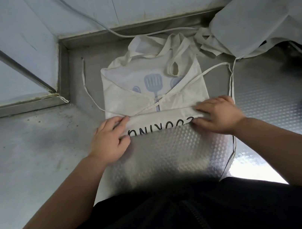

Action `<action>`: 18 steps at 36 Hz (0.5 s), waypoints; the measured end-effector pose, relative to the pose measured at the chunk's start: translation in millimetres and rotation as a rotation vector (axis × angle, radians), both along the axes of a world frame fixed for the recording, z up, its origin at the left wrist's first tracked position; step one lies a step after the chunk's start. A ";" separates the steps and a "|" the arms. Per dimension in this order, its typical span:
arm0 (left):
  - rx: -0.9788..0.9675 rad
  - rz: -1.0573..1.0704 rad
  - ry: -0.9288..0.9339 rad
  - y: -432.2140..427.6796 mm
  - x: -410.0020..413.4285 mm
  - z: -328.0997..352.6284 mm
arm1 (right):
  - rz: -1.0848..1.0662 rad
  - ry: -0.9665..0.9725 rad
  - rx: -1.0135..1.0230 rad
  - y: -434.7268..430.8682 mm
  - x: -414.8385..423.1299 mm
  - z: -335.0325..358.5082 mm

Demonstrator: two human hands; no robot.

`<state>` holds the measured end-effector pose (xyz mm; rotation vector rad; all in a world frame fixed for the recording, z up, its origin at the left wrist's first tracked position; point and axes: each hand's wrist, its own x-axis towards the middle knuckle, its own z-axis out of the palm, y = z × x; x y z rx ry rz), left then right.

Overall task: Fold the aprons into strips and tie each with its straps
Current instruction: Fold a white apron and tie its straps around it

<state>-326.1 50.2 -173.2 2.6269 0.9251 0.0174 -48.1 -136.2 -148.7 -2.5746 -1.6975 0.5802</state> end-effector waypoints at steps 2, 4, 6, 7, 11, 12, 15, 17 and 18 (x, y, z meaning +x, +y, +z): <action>-0.012 -0.004 0.092 -1.6 0.4 5.2 | 0.022 -0.014 -0.020 1.4 1.9 1.8; 0.024 -0.007 0.168 -5.0 1.3 11.2 | 0.033 -0.030 -0.043 1.4 0.0 2.8; 0.053 -0.006 0.187 -8.9 -0.1 12.5 | 0.027 -0.040 -0.062 -1.9 -5.4 2.5; 0.057 0.001 0.177 -10.4 -1.5 11.6 | 0.021 -0.037 -0.071 -4.2 -7.7 1.8; 0.089 0.007 0.132 -24.6 -14.0 9.0 | -0.001 0.009 -0.070 -22.1 -20.4 1.6; 0.092 0.004 0.140 -30.3 -18.8 10.1 | -0.009 0.026 -0.062 -27.7 -25.1 2.3; 0.036 0.003 0.191 -43.6 -32.8 13.4 | -0.072 0.094 -0.008 -39.5 -35.9 4.3; -0.003 0.013 0.203 -50.4 -42.3 14.3 | -0.055 0.096 -0.032 -45.4 -40.7 3.7; -0.003 0.010 0.202 -56.9 -49.1 16.2 | -0.027 0.082 -0.052 -50.9 -46.2 4.4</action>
